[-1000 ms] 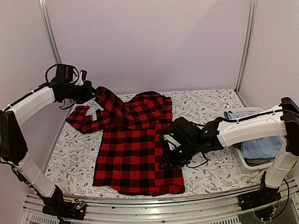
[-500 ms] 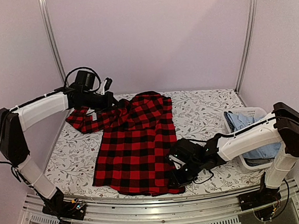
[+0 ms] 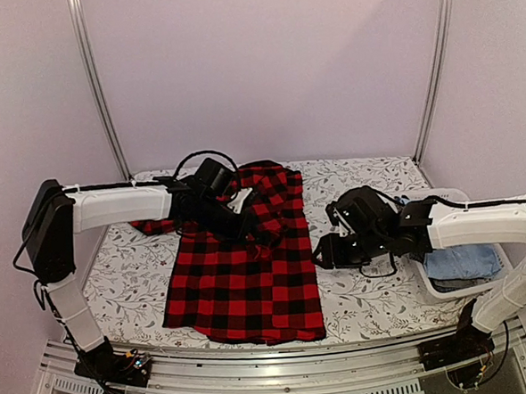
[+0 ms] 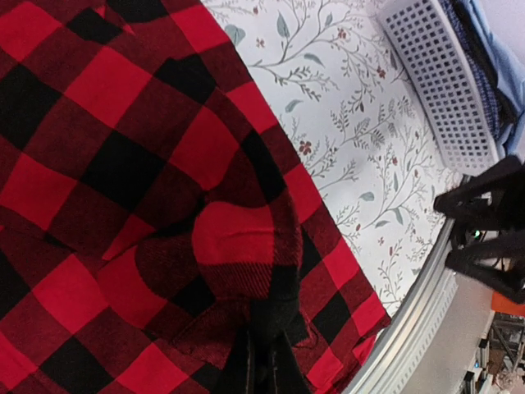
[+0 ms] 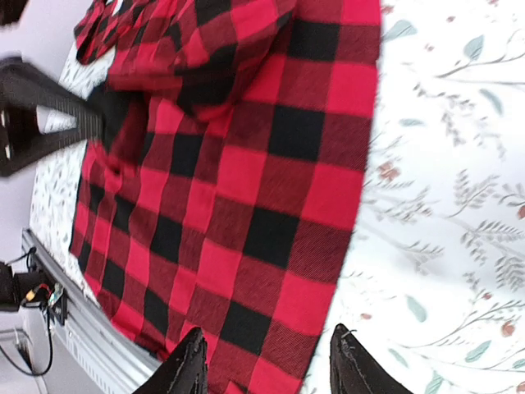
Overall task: Fold and stack the long sleeve shirts
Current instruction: Place the sleeve of the 1/3-folded shirt, then smooth out the 1/3-folded shirt at the center of the board.
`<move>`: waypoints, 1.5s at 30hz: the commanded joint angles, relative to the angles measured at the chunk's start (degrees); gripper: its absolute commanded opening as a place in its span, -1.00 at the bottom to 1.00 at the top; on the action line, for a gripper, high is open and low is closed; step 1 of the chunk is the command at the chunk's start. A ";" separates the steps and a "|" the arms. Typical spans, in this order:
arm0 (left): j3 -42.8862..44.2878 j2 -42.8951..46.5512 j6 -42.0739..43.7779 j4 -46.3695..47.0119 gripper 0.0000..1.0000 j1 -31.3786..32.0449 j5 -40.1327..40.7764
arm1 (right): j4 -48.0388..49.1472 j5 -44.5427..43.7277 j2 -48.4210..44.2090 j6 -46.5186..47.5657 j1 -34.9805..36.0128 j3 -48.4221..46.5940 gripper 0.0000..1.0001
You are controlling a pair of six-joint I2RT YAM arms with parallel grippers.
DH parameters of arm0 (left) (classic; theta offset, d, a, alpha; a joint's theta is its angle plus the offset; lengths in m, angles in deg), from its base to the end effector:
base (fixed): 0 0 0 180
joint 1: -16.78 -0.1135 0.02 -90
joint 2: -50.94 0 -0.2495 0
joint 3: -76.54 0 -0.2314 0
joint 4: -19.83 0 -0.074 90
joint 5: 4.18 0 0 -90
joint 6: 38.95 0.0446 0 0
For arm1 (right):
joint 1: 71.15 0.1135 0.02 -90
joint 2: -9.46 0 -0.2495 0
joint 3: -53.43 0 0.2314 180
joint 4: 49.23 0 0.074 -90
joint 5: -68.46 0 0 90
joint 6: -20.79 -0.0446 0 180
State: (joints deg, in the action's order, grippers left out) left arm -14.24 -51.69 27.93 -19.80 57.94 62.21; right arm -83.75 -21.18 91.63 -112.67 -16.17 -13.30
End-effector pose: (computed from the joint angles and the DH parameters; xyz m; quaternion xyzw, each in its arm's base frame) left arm 0.2658 -0.2561 0.2115 0.2096 0.9067 -0.3294 0.1595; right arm 0.1635 0.2339 0.2083 -0.0954 0.9347 0.2612 0.2214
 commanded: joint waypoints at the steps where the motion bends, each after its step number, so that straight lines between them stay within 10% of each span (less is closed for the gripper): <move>1: 2.43 -3.82 1.28 -2.94 -1.00 4.07 0.95 | -1.87 -4.25 -0.96 2.50 -3.57 -0.49 0.00; 14: 9.37 -8.30 1.22 -8.91 -0.93 10.32 -1.28 | -1.67 -4.25 0.05 4.15 -5.45 0.47 0.01; 23: 8.85 -6.86 -2.11 -7.27 0.19 11.80 1.27 | 0.70 -1.33 3.18 6.20 -5.94 -0.79 0.06; 45: -3.20 -1.48 -9.58 0.59 0.00 7.90 5.60 | 4.06 7.64 20.83 4.98 -0.02 -7.73 -0.38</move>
State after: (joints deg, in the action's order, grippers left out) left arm -16.36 -54.73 19.02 -21.09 66.86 67.25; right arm -79.51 -13.71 110.27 -106.01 -16.54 -20.08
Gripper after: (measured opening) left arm 0.504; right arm 0.316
